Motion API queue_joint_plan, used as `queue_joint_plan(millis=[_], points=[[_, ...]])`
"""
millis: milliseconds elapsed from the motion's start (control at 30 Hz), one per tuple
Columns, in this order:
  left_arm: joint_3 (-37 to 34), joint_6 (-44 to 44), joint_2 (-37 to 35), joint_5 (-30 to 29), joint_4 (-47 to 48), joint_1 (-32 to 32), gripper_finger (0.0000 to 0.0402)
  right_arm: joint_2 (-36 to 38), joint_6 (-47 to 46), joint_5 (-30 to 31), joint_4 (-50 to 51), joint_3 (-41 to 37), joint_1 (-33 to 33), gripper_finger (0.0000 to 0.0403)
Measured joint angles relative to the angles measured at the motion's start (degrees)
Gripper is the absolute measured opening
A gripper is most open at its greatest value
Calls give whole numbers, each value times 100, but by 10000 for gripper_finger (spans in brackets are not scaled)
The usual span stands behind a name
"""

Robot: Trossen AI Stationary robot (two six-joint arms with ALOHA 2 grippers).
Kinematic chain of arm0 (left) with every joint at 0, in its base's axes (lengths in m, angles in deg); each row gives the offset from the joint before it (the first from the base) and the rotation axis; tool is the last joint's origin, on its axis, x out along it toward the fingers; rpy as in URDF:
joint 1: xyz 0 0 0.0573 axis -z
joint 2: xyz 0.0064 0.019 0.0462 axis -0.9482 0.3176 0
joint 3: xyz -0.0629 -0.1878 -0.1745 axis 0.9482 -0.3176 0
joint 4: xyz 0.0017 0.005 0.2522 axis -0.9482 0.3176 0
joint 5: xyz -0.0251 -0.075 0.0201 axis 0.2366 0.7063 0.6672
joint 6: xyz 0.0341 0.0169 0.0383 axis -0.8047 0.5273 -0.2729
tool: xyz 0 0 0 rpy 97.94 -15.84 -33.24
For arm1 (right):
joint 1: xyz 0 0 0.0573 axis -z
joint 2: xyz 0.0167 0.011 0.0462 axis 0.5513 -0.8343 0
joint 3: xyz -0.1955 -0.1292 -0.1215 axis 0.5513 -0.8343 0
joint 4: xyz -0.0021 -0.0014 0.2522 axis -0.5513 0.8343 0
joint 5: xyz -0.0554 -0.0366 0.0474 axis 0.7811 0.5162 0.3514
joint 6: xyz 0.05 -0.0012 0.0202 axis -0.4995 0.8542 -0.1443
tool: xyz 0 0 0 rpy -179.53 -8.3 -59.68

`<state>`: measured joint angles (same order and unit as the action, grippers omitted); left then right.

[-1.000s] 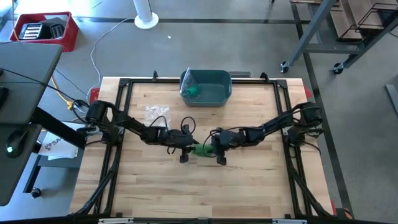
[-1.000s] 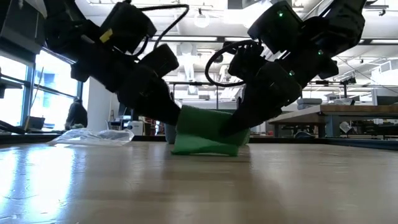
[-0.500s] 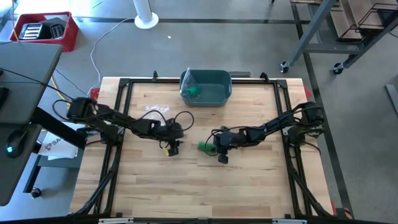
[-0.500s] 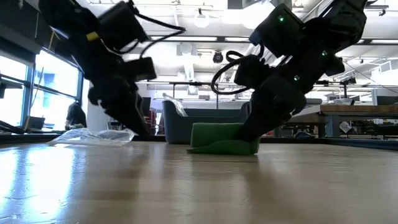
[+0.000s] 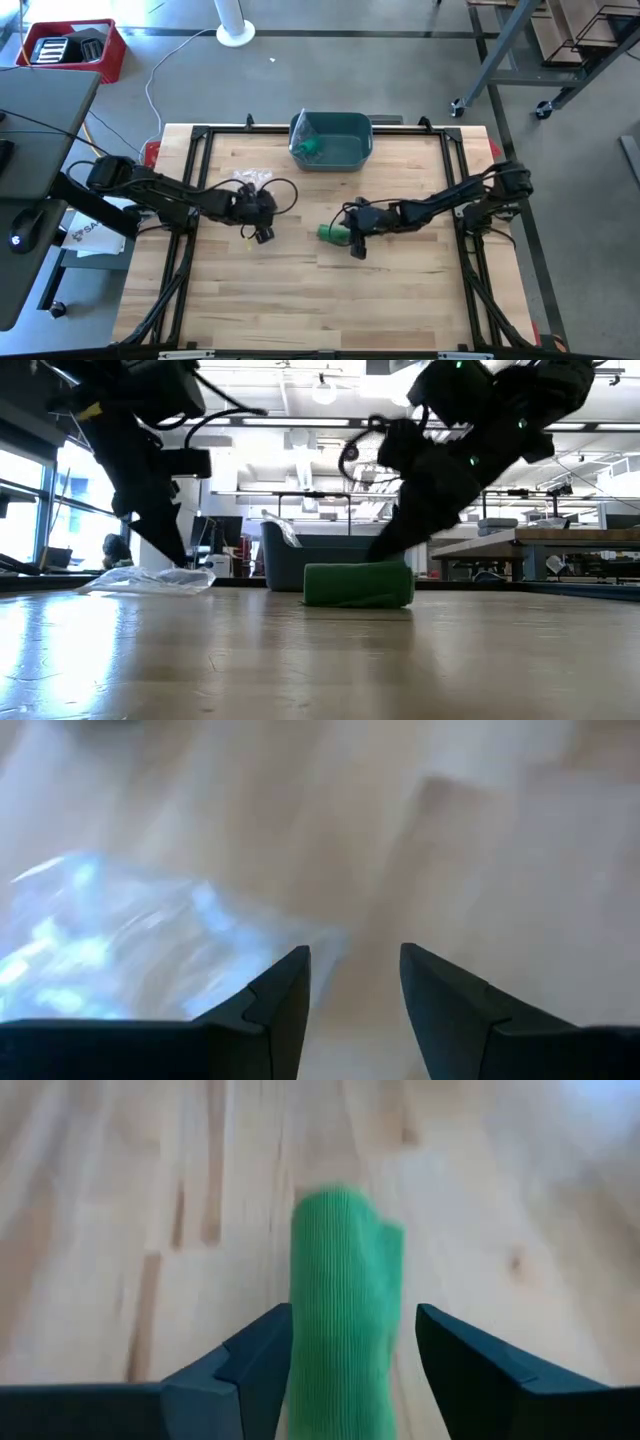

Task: Roll bandage
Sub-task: Open the transparent zip bag

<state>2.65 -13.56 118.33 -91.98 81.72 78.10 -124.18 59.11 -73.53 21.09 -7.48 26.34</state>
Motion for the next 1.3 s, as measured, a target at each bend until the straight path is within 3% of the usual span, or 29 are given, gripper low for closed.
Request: queue_joint_plan(millis=[200, 367, 533, 733, 933, 1067, 1167, 1300], points=[[0, 619, -10, -254, 914, -326, 147, 450, 54, 74, -4, 2, 0, 206], [-274, 1015, -4, 93, 929, -968, 124, 641, 54, 73, -15, 2, -4, 206], [-765, 1297, -2, 935, -462, -1497, 89, 653, 54, 72, -39, 2, -4, 206], [-948, 1238, 6, 1649, -2263, -1493, 57, 653, 54, 72, -39, 2, -60, 206], [-927, -135, -48, 2713, -3938, -1154, 52, 653, 54, 72, -41, 2, -143, 206], [-918, -1096, -199, 2833, -3419, -829, 68, 653, 54, 70, -40, 2, -203, 206], [-918, -1467, -377, 2736, -2255, -697, 97, 653, 54, 70, -44, 2, -205, 206], [-922, -1632, -635, 2113, -585, -572, 142, 653, 54, 70, -43, 2, -203, 206]])
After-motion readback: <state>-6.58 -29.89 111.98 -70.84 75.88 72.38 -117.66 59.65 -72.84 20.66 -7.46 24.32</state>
